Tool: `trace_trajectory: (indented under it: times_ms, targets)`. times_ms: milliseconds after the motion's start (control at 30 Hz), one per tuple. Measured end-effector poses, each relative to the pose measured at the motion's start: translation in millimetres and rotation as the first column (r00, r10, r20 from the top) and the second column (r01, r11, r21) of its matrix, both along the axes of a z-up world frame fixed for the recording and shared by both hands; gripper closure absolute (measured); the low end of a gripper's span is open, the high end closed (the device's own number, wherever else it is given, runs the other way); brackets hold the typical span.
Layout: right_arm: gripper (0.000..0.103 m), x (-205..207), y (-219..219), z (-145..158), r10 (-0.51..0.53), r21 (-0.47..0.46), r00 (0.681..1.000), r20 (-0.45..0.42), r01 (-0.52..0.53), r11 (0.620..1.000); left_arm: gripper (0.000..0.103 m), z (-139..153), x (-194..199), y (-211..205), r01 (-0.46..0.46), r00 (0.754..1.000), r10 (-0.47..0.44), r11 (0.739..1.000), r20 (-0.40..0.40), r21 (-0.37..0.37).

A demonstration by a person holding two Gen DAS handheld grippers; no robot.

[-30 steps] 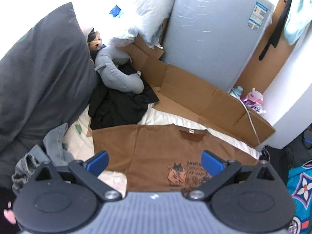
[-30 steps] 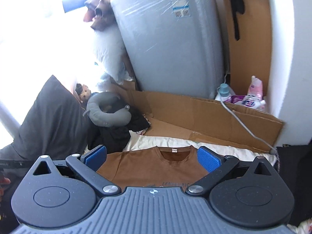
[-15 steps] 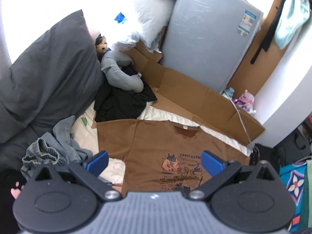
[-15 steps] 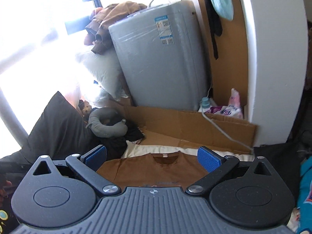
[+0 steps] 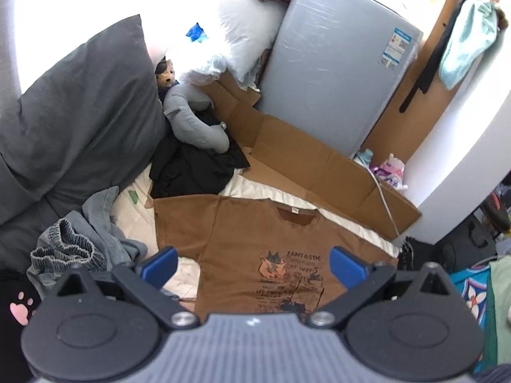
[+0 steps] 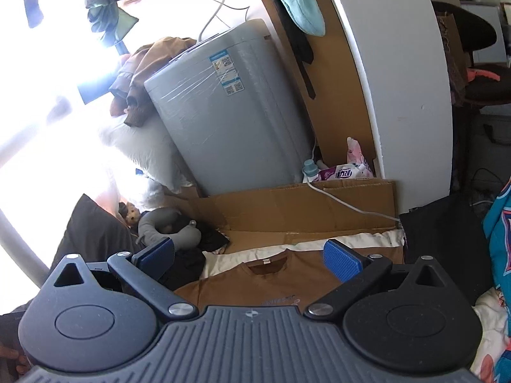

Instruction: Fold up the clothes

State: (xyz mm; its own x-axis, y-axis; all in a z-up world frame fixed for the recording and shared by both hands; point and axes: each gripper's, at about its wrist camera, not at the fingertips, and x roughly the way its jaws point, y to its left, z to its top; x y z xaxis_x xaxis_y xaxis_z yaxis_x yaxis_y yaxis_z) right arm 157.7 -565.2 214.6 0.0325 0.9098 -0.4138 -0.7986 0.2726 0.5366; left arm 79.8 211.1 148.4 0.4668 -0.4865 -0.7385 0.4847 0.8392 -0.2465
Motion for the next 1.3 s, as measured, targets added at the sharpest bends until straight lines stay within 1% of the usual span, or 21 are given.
trace_trajectory:
  times_ms: [133, 233, 300, 367, 467, 533, 600, 633, 700, 800, 900, 1000, 1067, 1133, 1233, 1300]
  targets:
    - [0.001, -17.0, -3.0, -9.6, 0.032, 0.006, 0.999, 0.044, -0.032, 0.999, 0.001, -11.8, -5.8, 8.2, 0.022, 1.0, -0.023, 0.999, 0.021, 0.028]
    - [0.001, -25.7, -3.6, -33.1, 0.053, -0.018, 0.997, 0.052, -0.052, 0.998, 0.001, -24.7, -11.3, 12.4, 0.018, 0.999, -0.02, 0.999, 0.033, 0.051]
    - [0.001, -26.6, -4.5, -56.0, 0.06, -0.032, 0.998, 0.013, -0.06, 0.998, 0.001, -35.6, -13.5, 13.9, 0.015, 0.999, -0.016, 0.998, 0.027, 0.063]
    - [0.001, -27.9, -5.2, -78.8, 0.059, -0.054, 0.998, -0.019, -0.06, 0.997, 0.001, -49.1, -14.0, 14.8, 0.012, 1.0, -0.012, 0.998, 0.002, 0.069]
    - [0.002, -31.2, -0.9, -115.9, 0.062, -0.095, 0.996, -0.066, -0.068, 0.993, 0.002, -68.9, -14.0, 17.7, -0.003, 1.0, 0.004, 0.998, -0.022, 0.059]
    - [0.002, -33.8, 1.8, -136.6, 0.059, -0.111, 0.995, -0.08, -0.068, 0.992, 0.002, -83.1, -14.8, 19.7, -0.014, 0.999, 0.016, 0.998, -0.034, 0.056]
    - [0.005, -37.4, 4.6, -156.5, 0.057, -0.127, 0.994, -0.089, -0.068, 0.99, 0.003, -97.8, -14.4, 19.9, -0.018, 0.999, 0.021, 0.998, -0.05, 0.059]
    - [0.009, -39.9, 7.3, -166.3, 0.06, -0.143, 0.994, -0.091, -0.073, 0.987, 0.004, -105.6, -13.3, 19.7, -0.016, 0.998, 0.02, 0.998, -0.054, 0.063]
    - [0.013, -44.5, 13.6, -186.6, 0.072, -0.174, 0.991, -0.113, -0.091, 0.98, 0.006, -122.1, -11.8, 20.1, -0.011, 0.998, 0.016, 0.997, -0.064, 0.071]
    - [0.013, -51.8, 21.5, -217.0, 0.074, -0.203, 0.985, -0.158, -0.106, 0.973, 0.011, -149.4, -7.5, 19.1, -0.007, 0.995, 0.015, 0.997, -0.098, 0.08]
    - [0.014, -61.6, 30.3, -248.0, 0.072, -0.236, 0.978, -0.198, -0.119, 0.964, 0.012, -174.8, -4.4, 18.3, -0.001, 0.993, 0.012, 0.995, -0.114, 0.095]
    - [0.018, -73.0, 40.7, -279.6, 0.079, -0.266, 0.969, -0.235, -0.143, 0.953, 0.013, -200.9, -0.3, 18.3, 0.007, 0.991, 0.008, 0.993, -0.131, 0.117]
    - [0.021, -80.4, 48.2, -300.2, 0.087, -0.282, 0.961, -0.264, -0.163, 0.945, 0.016, -221.2, 3.6, 20.1, 0.012, 0.988, 0.01, 0.991, -0.157, 0.136]
    - [0.021, -87.0, 55.0, -319.2, 0.091, -0.299, 0.953, -0.288, -0.18, 0.937, 0.019, -241.7, 7.5, 22.1, 0.015, 0.983, 0.014, 0.988, -0.184, 0.156]
    - [0.021, -96.7, 65.0, -347.2, 0.096, -0.324, 0.942, -0.323, -0.205, 0.924, 0.024, -273.4, 13.0, 28.0, 0.0, 0.971, 0.045, 0.982, -0.234, 0.189]
    - [0.021, -103.1, 71.6, -365.9, 0.098, -0.34, 0.933, -0.346, -0.222, 0.914, 0.026, -293.7, 13.6, 30.4, 0.006, 0.963, 0.053, 0.976, -0.266, 0.216]
